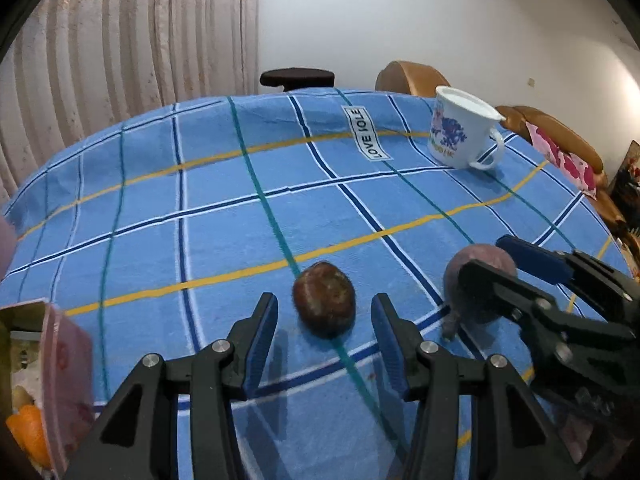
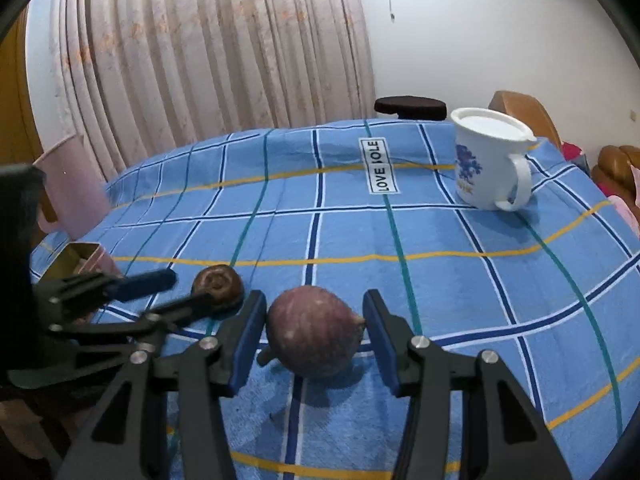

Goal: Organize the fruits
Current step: 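Grasp a brown kiwi with the left tool while the right tool grasps a purple round fruit, then carry the kiwi in the left tool while the right tool carries the purple fruit over the tin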

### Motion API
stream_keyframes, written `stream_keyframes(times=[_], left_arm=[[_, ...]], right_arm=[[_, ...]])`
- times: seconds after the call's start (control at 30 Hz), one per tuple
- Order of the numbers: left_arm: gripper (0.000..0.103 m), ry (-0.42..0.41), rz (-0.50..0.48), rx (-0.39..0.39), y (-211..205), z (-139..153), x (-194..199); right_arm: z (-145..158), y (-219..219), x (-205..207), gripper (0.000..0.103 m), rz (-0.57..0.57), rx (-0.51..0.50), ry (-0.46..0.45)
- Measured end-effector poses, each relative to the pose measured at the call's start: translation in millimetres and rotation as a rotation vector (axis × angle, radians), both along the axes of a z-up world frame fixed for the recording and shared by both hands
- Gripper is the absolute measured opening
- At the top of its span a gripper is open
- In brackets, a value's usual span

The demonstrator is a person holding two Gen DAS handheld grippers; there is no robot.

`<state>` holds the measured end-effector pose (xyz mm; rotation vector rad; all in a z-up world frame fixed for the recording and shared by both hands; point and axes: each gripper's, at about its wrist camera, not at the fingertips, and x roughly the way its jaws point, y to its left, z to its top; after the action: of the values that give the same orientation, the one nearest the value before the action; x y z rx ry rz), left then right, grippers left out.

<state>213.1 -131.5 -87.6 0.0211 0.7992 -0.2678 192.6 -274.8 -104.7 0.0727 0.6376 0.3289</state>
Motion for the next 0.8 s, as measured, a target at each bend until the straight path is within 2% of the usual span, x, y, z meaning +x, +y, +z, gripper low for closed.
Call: stream_keyframes(times=[0.17, 0.2, 0.37, 0.8], left_arm=[[0.048, 0.074, -0.015, -0.017, -2.5, -12.1, 18.6], [0.038, 0.067, -0.016, -0.019, -2.4, -11.2, 18.5], [0.038, 0.056, -0.038, -0.017, -1.9, -8.4, 11.3], [0.038, -0.107, 0.027, -0.022, 23.6, 11.9, -34.1]], right_arm=[[1.2, -6.2, -0.2, 0.053, -0.025, 0.019, -0.009], [1.2, -7.2, -0.2, 0.053, -0.029, 0.023, -0.009], [1.0, -0.1, 0.4, 0.053, -0.002, -0.001, -0.004], [11.0, 8.9, -17.6, 0.053, 0.012, -0.039, -0.116]])
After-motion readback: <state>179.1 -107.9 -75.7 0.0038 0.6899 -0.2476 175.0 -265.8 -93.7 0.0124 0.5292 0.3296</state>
